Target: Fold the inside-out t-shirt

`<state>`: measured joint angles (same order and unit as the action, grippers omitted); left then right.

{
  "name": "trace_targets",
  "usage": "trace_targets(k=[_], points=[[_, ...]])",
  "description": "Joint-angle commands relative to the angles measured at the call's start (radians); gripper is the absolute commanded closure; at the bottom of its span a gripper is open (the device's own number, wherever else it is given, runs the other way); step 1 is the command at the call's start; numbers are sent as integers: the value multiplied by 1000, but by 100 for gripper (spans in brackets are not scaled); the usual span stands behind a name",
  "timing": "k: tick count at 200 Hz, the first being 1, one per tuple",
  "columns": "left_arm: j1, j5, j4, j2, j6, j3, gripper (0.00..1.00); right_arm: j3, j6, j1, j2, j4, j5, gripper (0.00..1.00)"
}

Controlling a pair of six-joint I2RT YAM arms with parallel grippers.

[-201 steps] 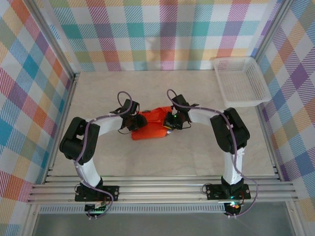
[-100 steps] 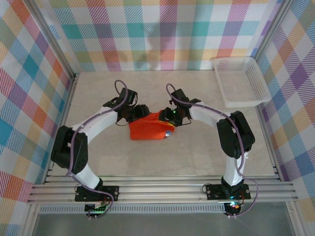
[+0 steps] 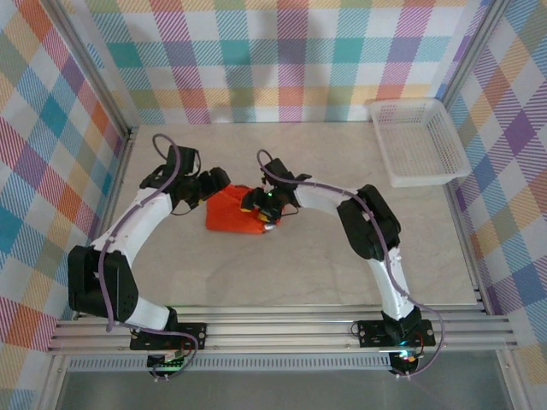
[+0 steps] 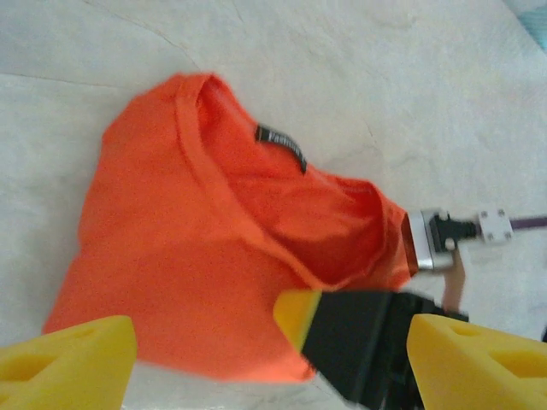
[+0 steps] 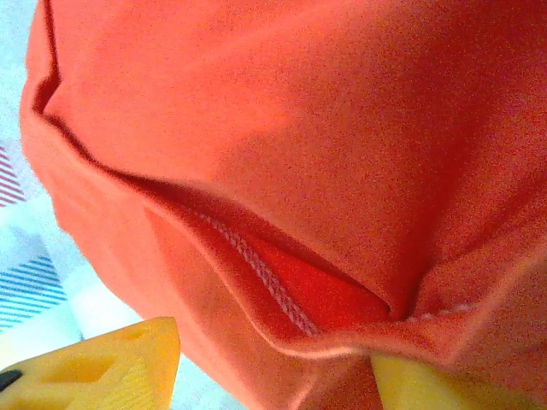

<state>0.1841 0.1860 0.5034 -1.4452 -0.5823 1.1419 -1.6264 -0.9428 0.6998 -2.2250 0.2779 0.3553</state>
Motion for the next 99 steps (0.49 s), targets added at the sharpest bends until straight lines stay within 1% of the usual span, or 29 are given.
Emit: trace_targets(k=[1,21,36,53,65,77,89,99], points=[[-61,19,45,54,13,-30,16,-134,-51,1,-185,56,-63,39],[-101,-7,58,87,20,-39,14,-429,-32,5,-347,143,-77,39],[-106,-52,65,109,41,-43,13,-631,-31,3,-469,158,-64,39],[-105,-91,58,123,52,-64,0,-920,-25,0,-634,199,-44,40],[-104,-106,53,126,51,-79,0,-1080,-37,-7,-722,211,-22,40],[-103,-115,40,130,49,-98,0,-1139,-46,-16,-748,194,-3,40],[-98,-130,30,135,59,-115,0,-1108,-38,-20,-714,155,21,39],[-91,-158,19,146,68,-124,0,-1059,0,-20,-660,118,45,35]])
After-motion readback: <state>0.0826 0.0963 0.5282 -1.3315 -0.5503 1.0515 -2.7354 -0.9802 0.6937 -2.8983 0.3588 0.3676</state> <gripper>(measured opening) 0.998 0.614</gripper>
